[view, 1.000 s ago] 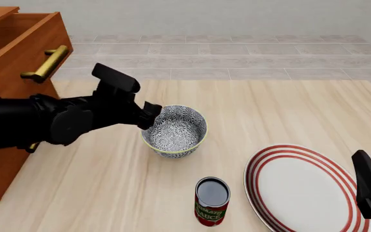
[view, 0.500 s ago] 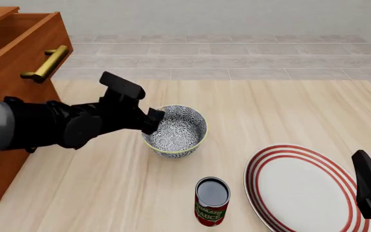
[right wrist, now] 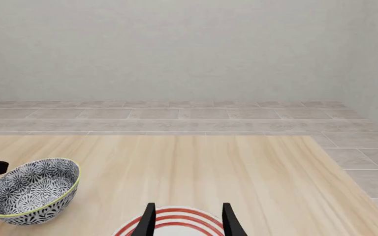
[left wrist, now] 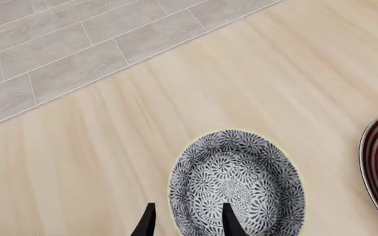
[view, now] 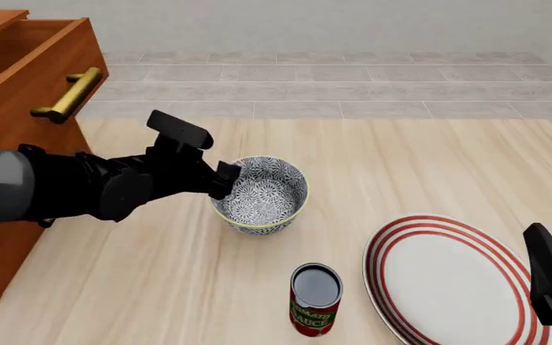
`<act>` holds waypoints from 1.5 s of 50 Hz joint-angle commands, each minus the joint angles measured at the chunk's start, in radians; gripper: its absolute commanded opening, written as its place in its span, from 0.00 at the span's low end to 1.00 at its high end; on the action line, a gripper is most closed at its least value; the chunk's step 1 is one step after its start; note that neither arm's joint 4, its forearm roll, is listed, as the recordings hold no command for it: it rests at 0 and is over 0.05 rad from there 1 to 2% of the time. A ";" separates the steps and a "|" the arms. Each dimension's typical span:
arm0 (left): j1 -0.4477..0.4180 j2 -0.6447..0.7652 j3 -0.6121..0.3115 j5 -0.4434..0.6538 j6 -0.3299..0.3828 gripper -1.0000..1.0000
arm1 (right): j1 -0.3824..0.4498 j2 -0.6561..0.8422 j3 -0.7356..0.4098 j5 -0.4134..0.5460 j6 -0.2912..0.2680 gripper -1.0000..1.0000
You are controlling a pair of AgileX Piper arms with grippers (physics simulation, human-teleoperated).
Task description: Put the bowl on top of the cabinet.
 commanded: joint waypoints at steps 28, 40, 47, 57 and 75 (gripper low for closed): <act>0.013 0.096 -0.009 -0.057 0.002 1.00 | 0.000 0.000 0.000 0.000 0.000 1.00; 0.017 0.117 -0.008 -0.074 0.000 1.00 | 0.000 0.000 0.000 0.000 0.000 1.00; 0.011 0.141 -0.010 -0.087 0.000 1.00 | 0.000 0.000 0.000 0.000 0.000 1.00; 0.014 0.171 -0.020 -0.099 -0.001 1.00 | 0.000 0.000 0.000 0.000 0.000 1.00; 0.034 0.206 -0.043 -0.107 -0.010 1.00 | 0.000 0.000 0.000 0.000 0.000 1.00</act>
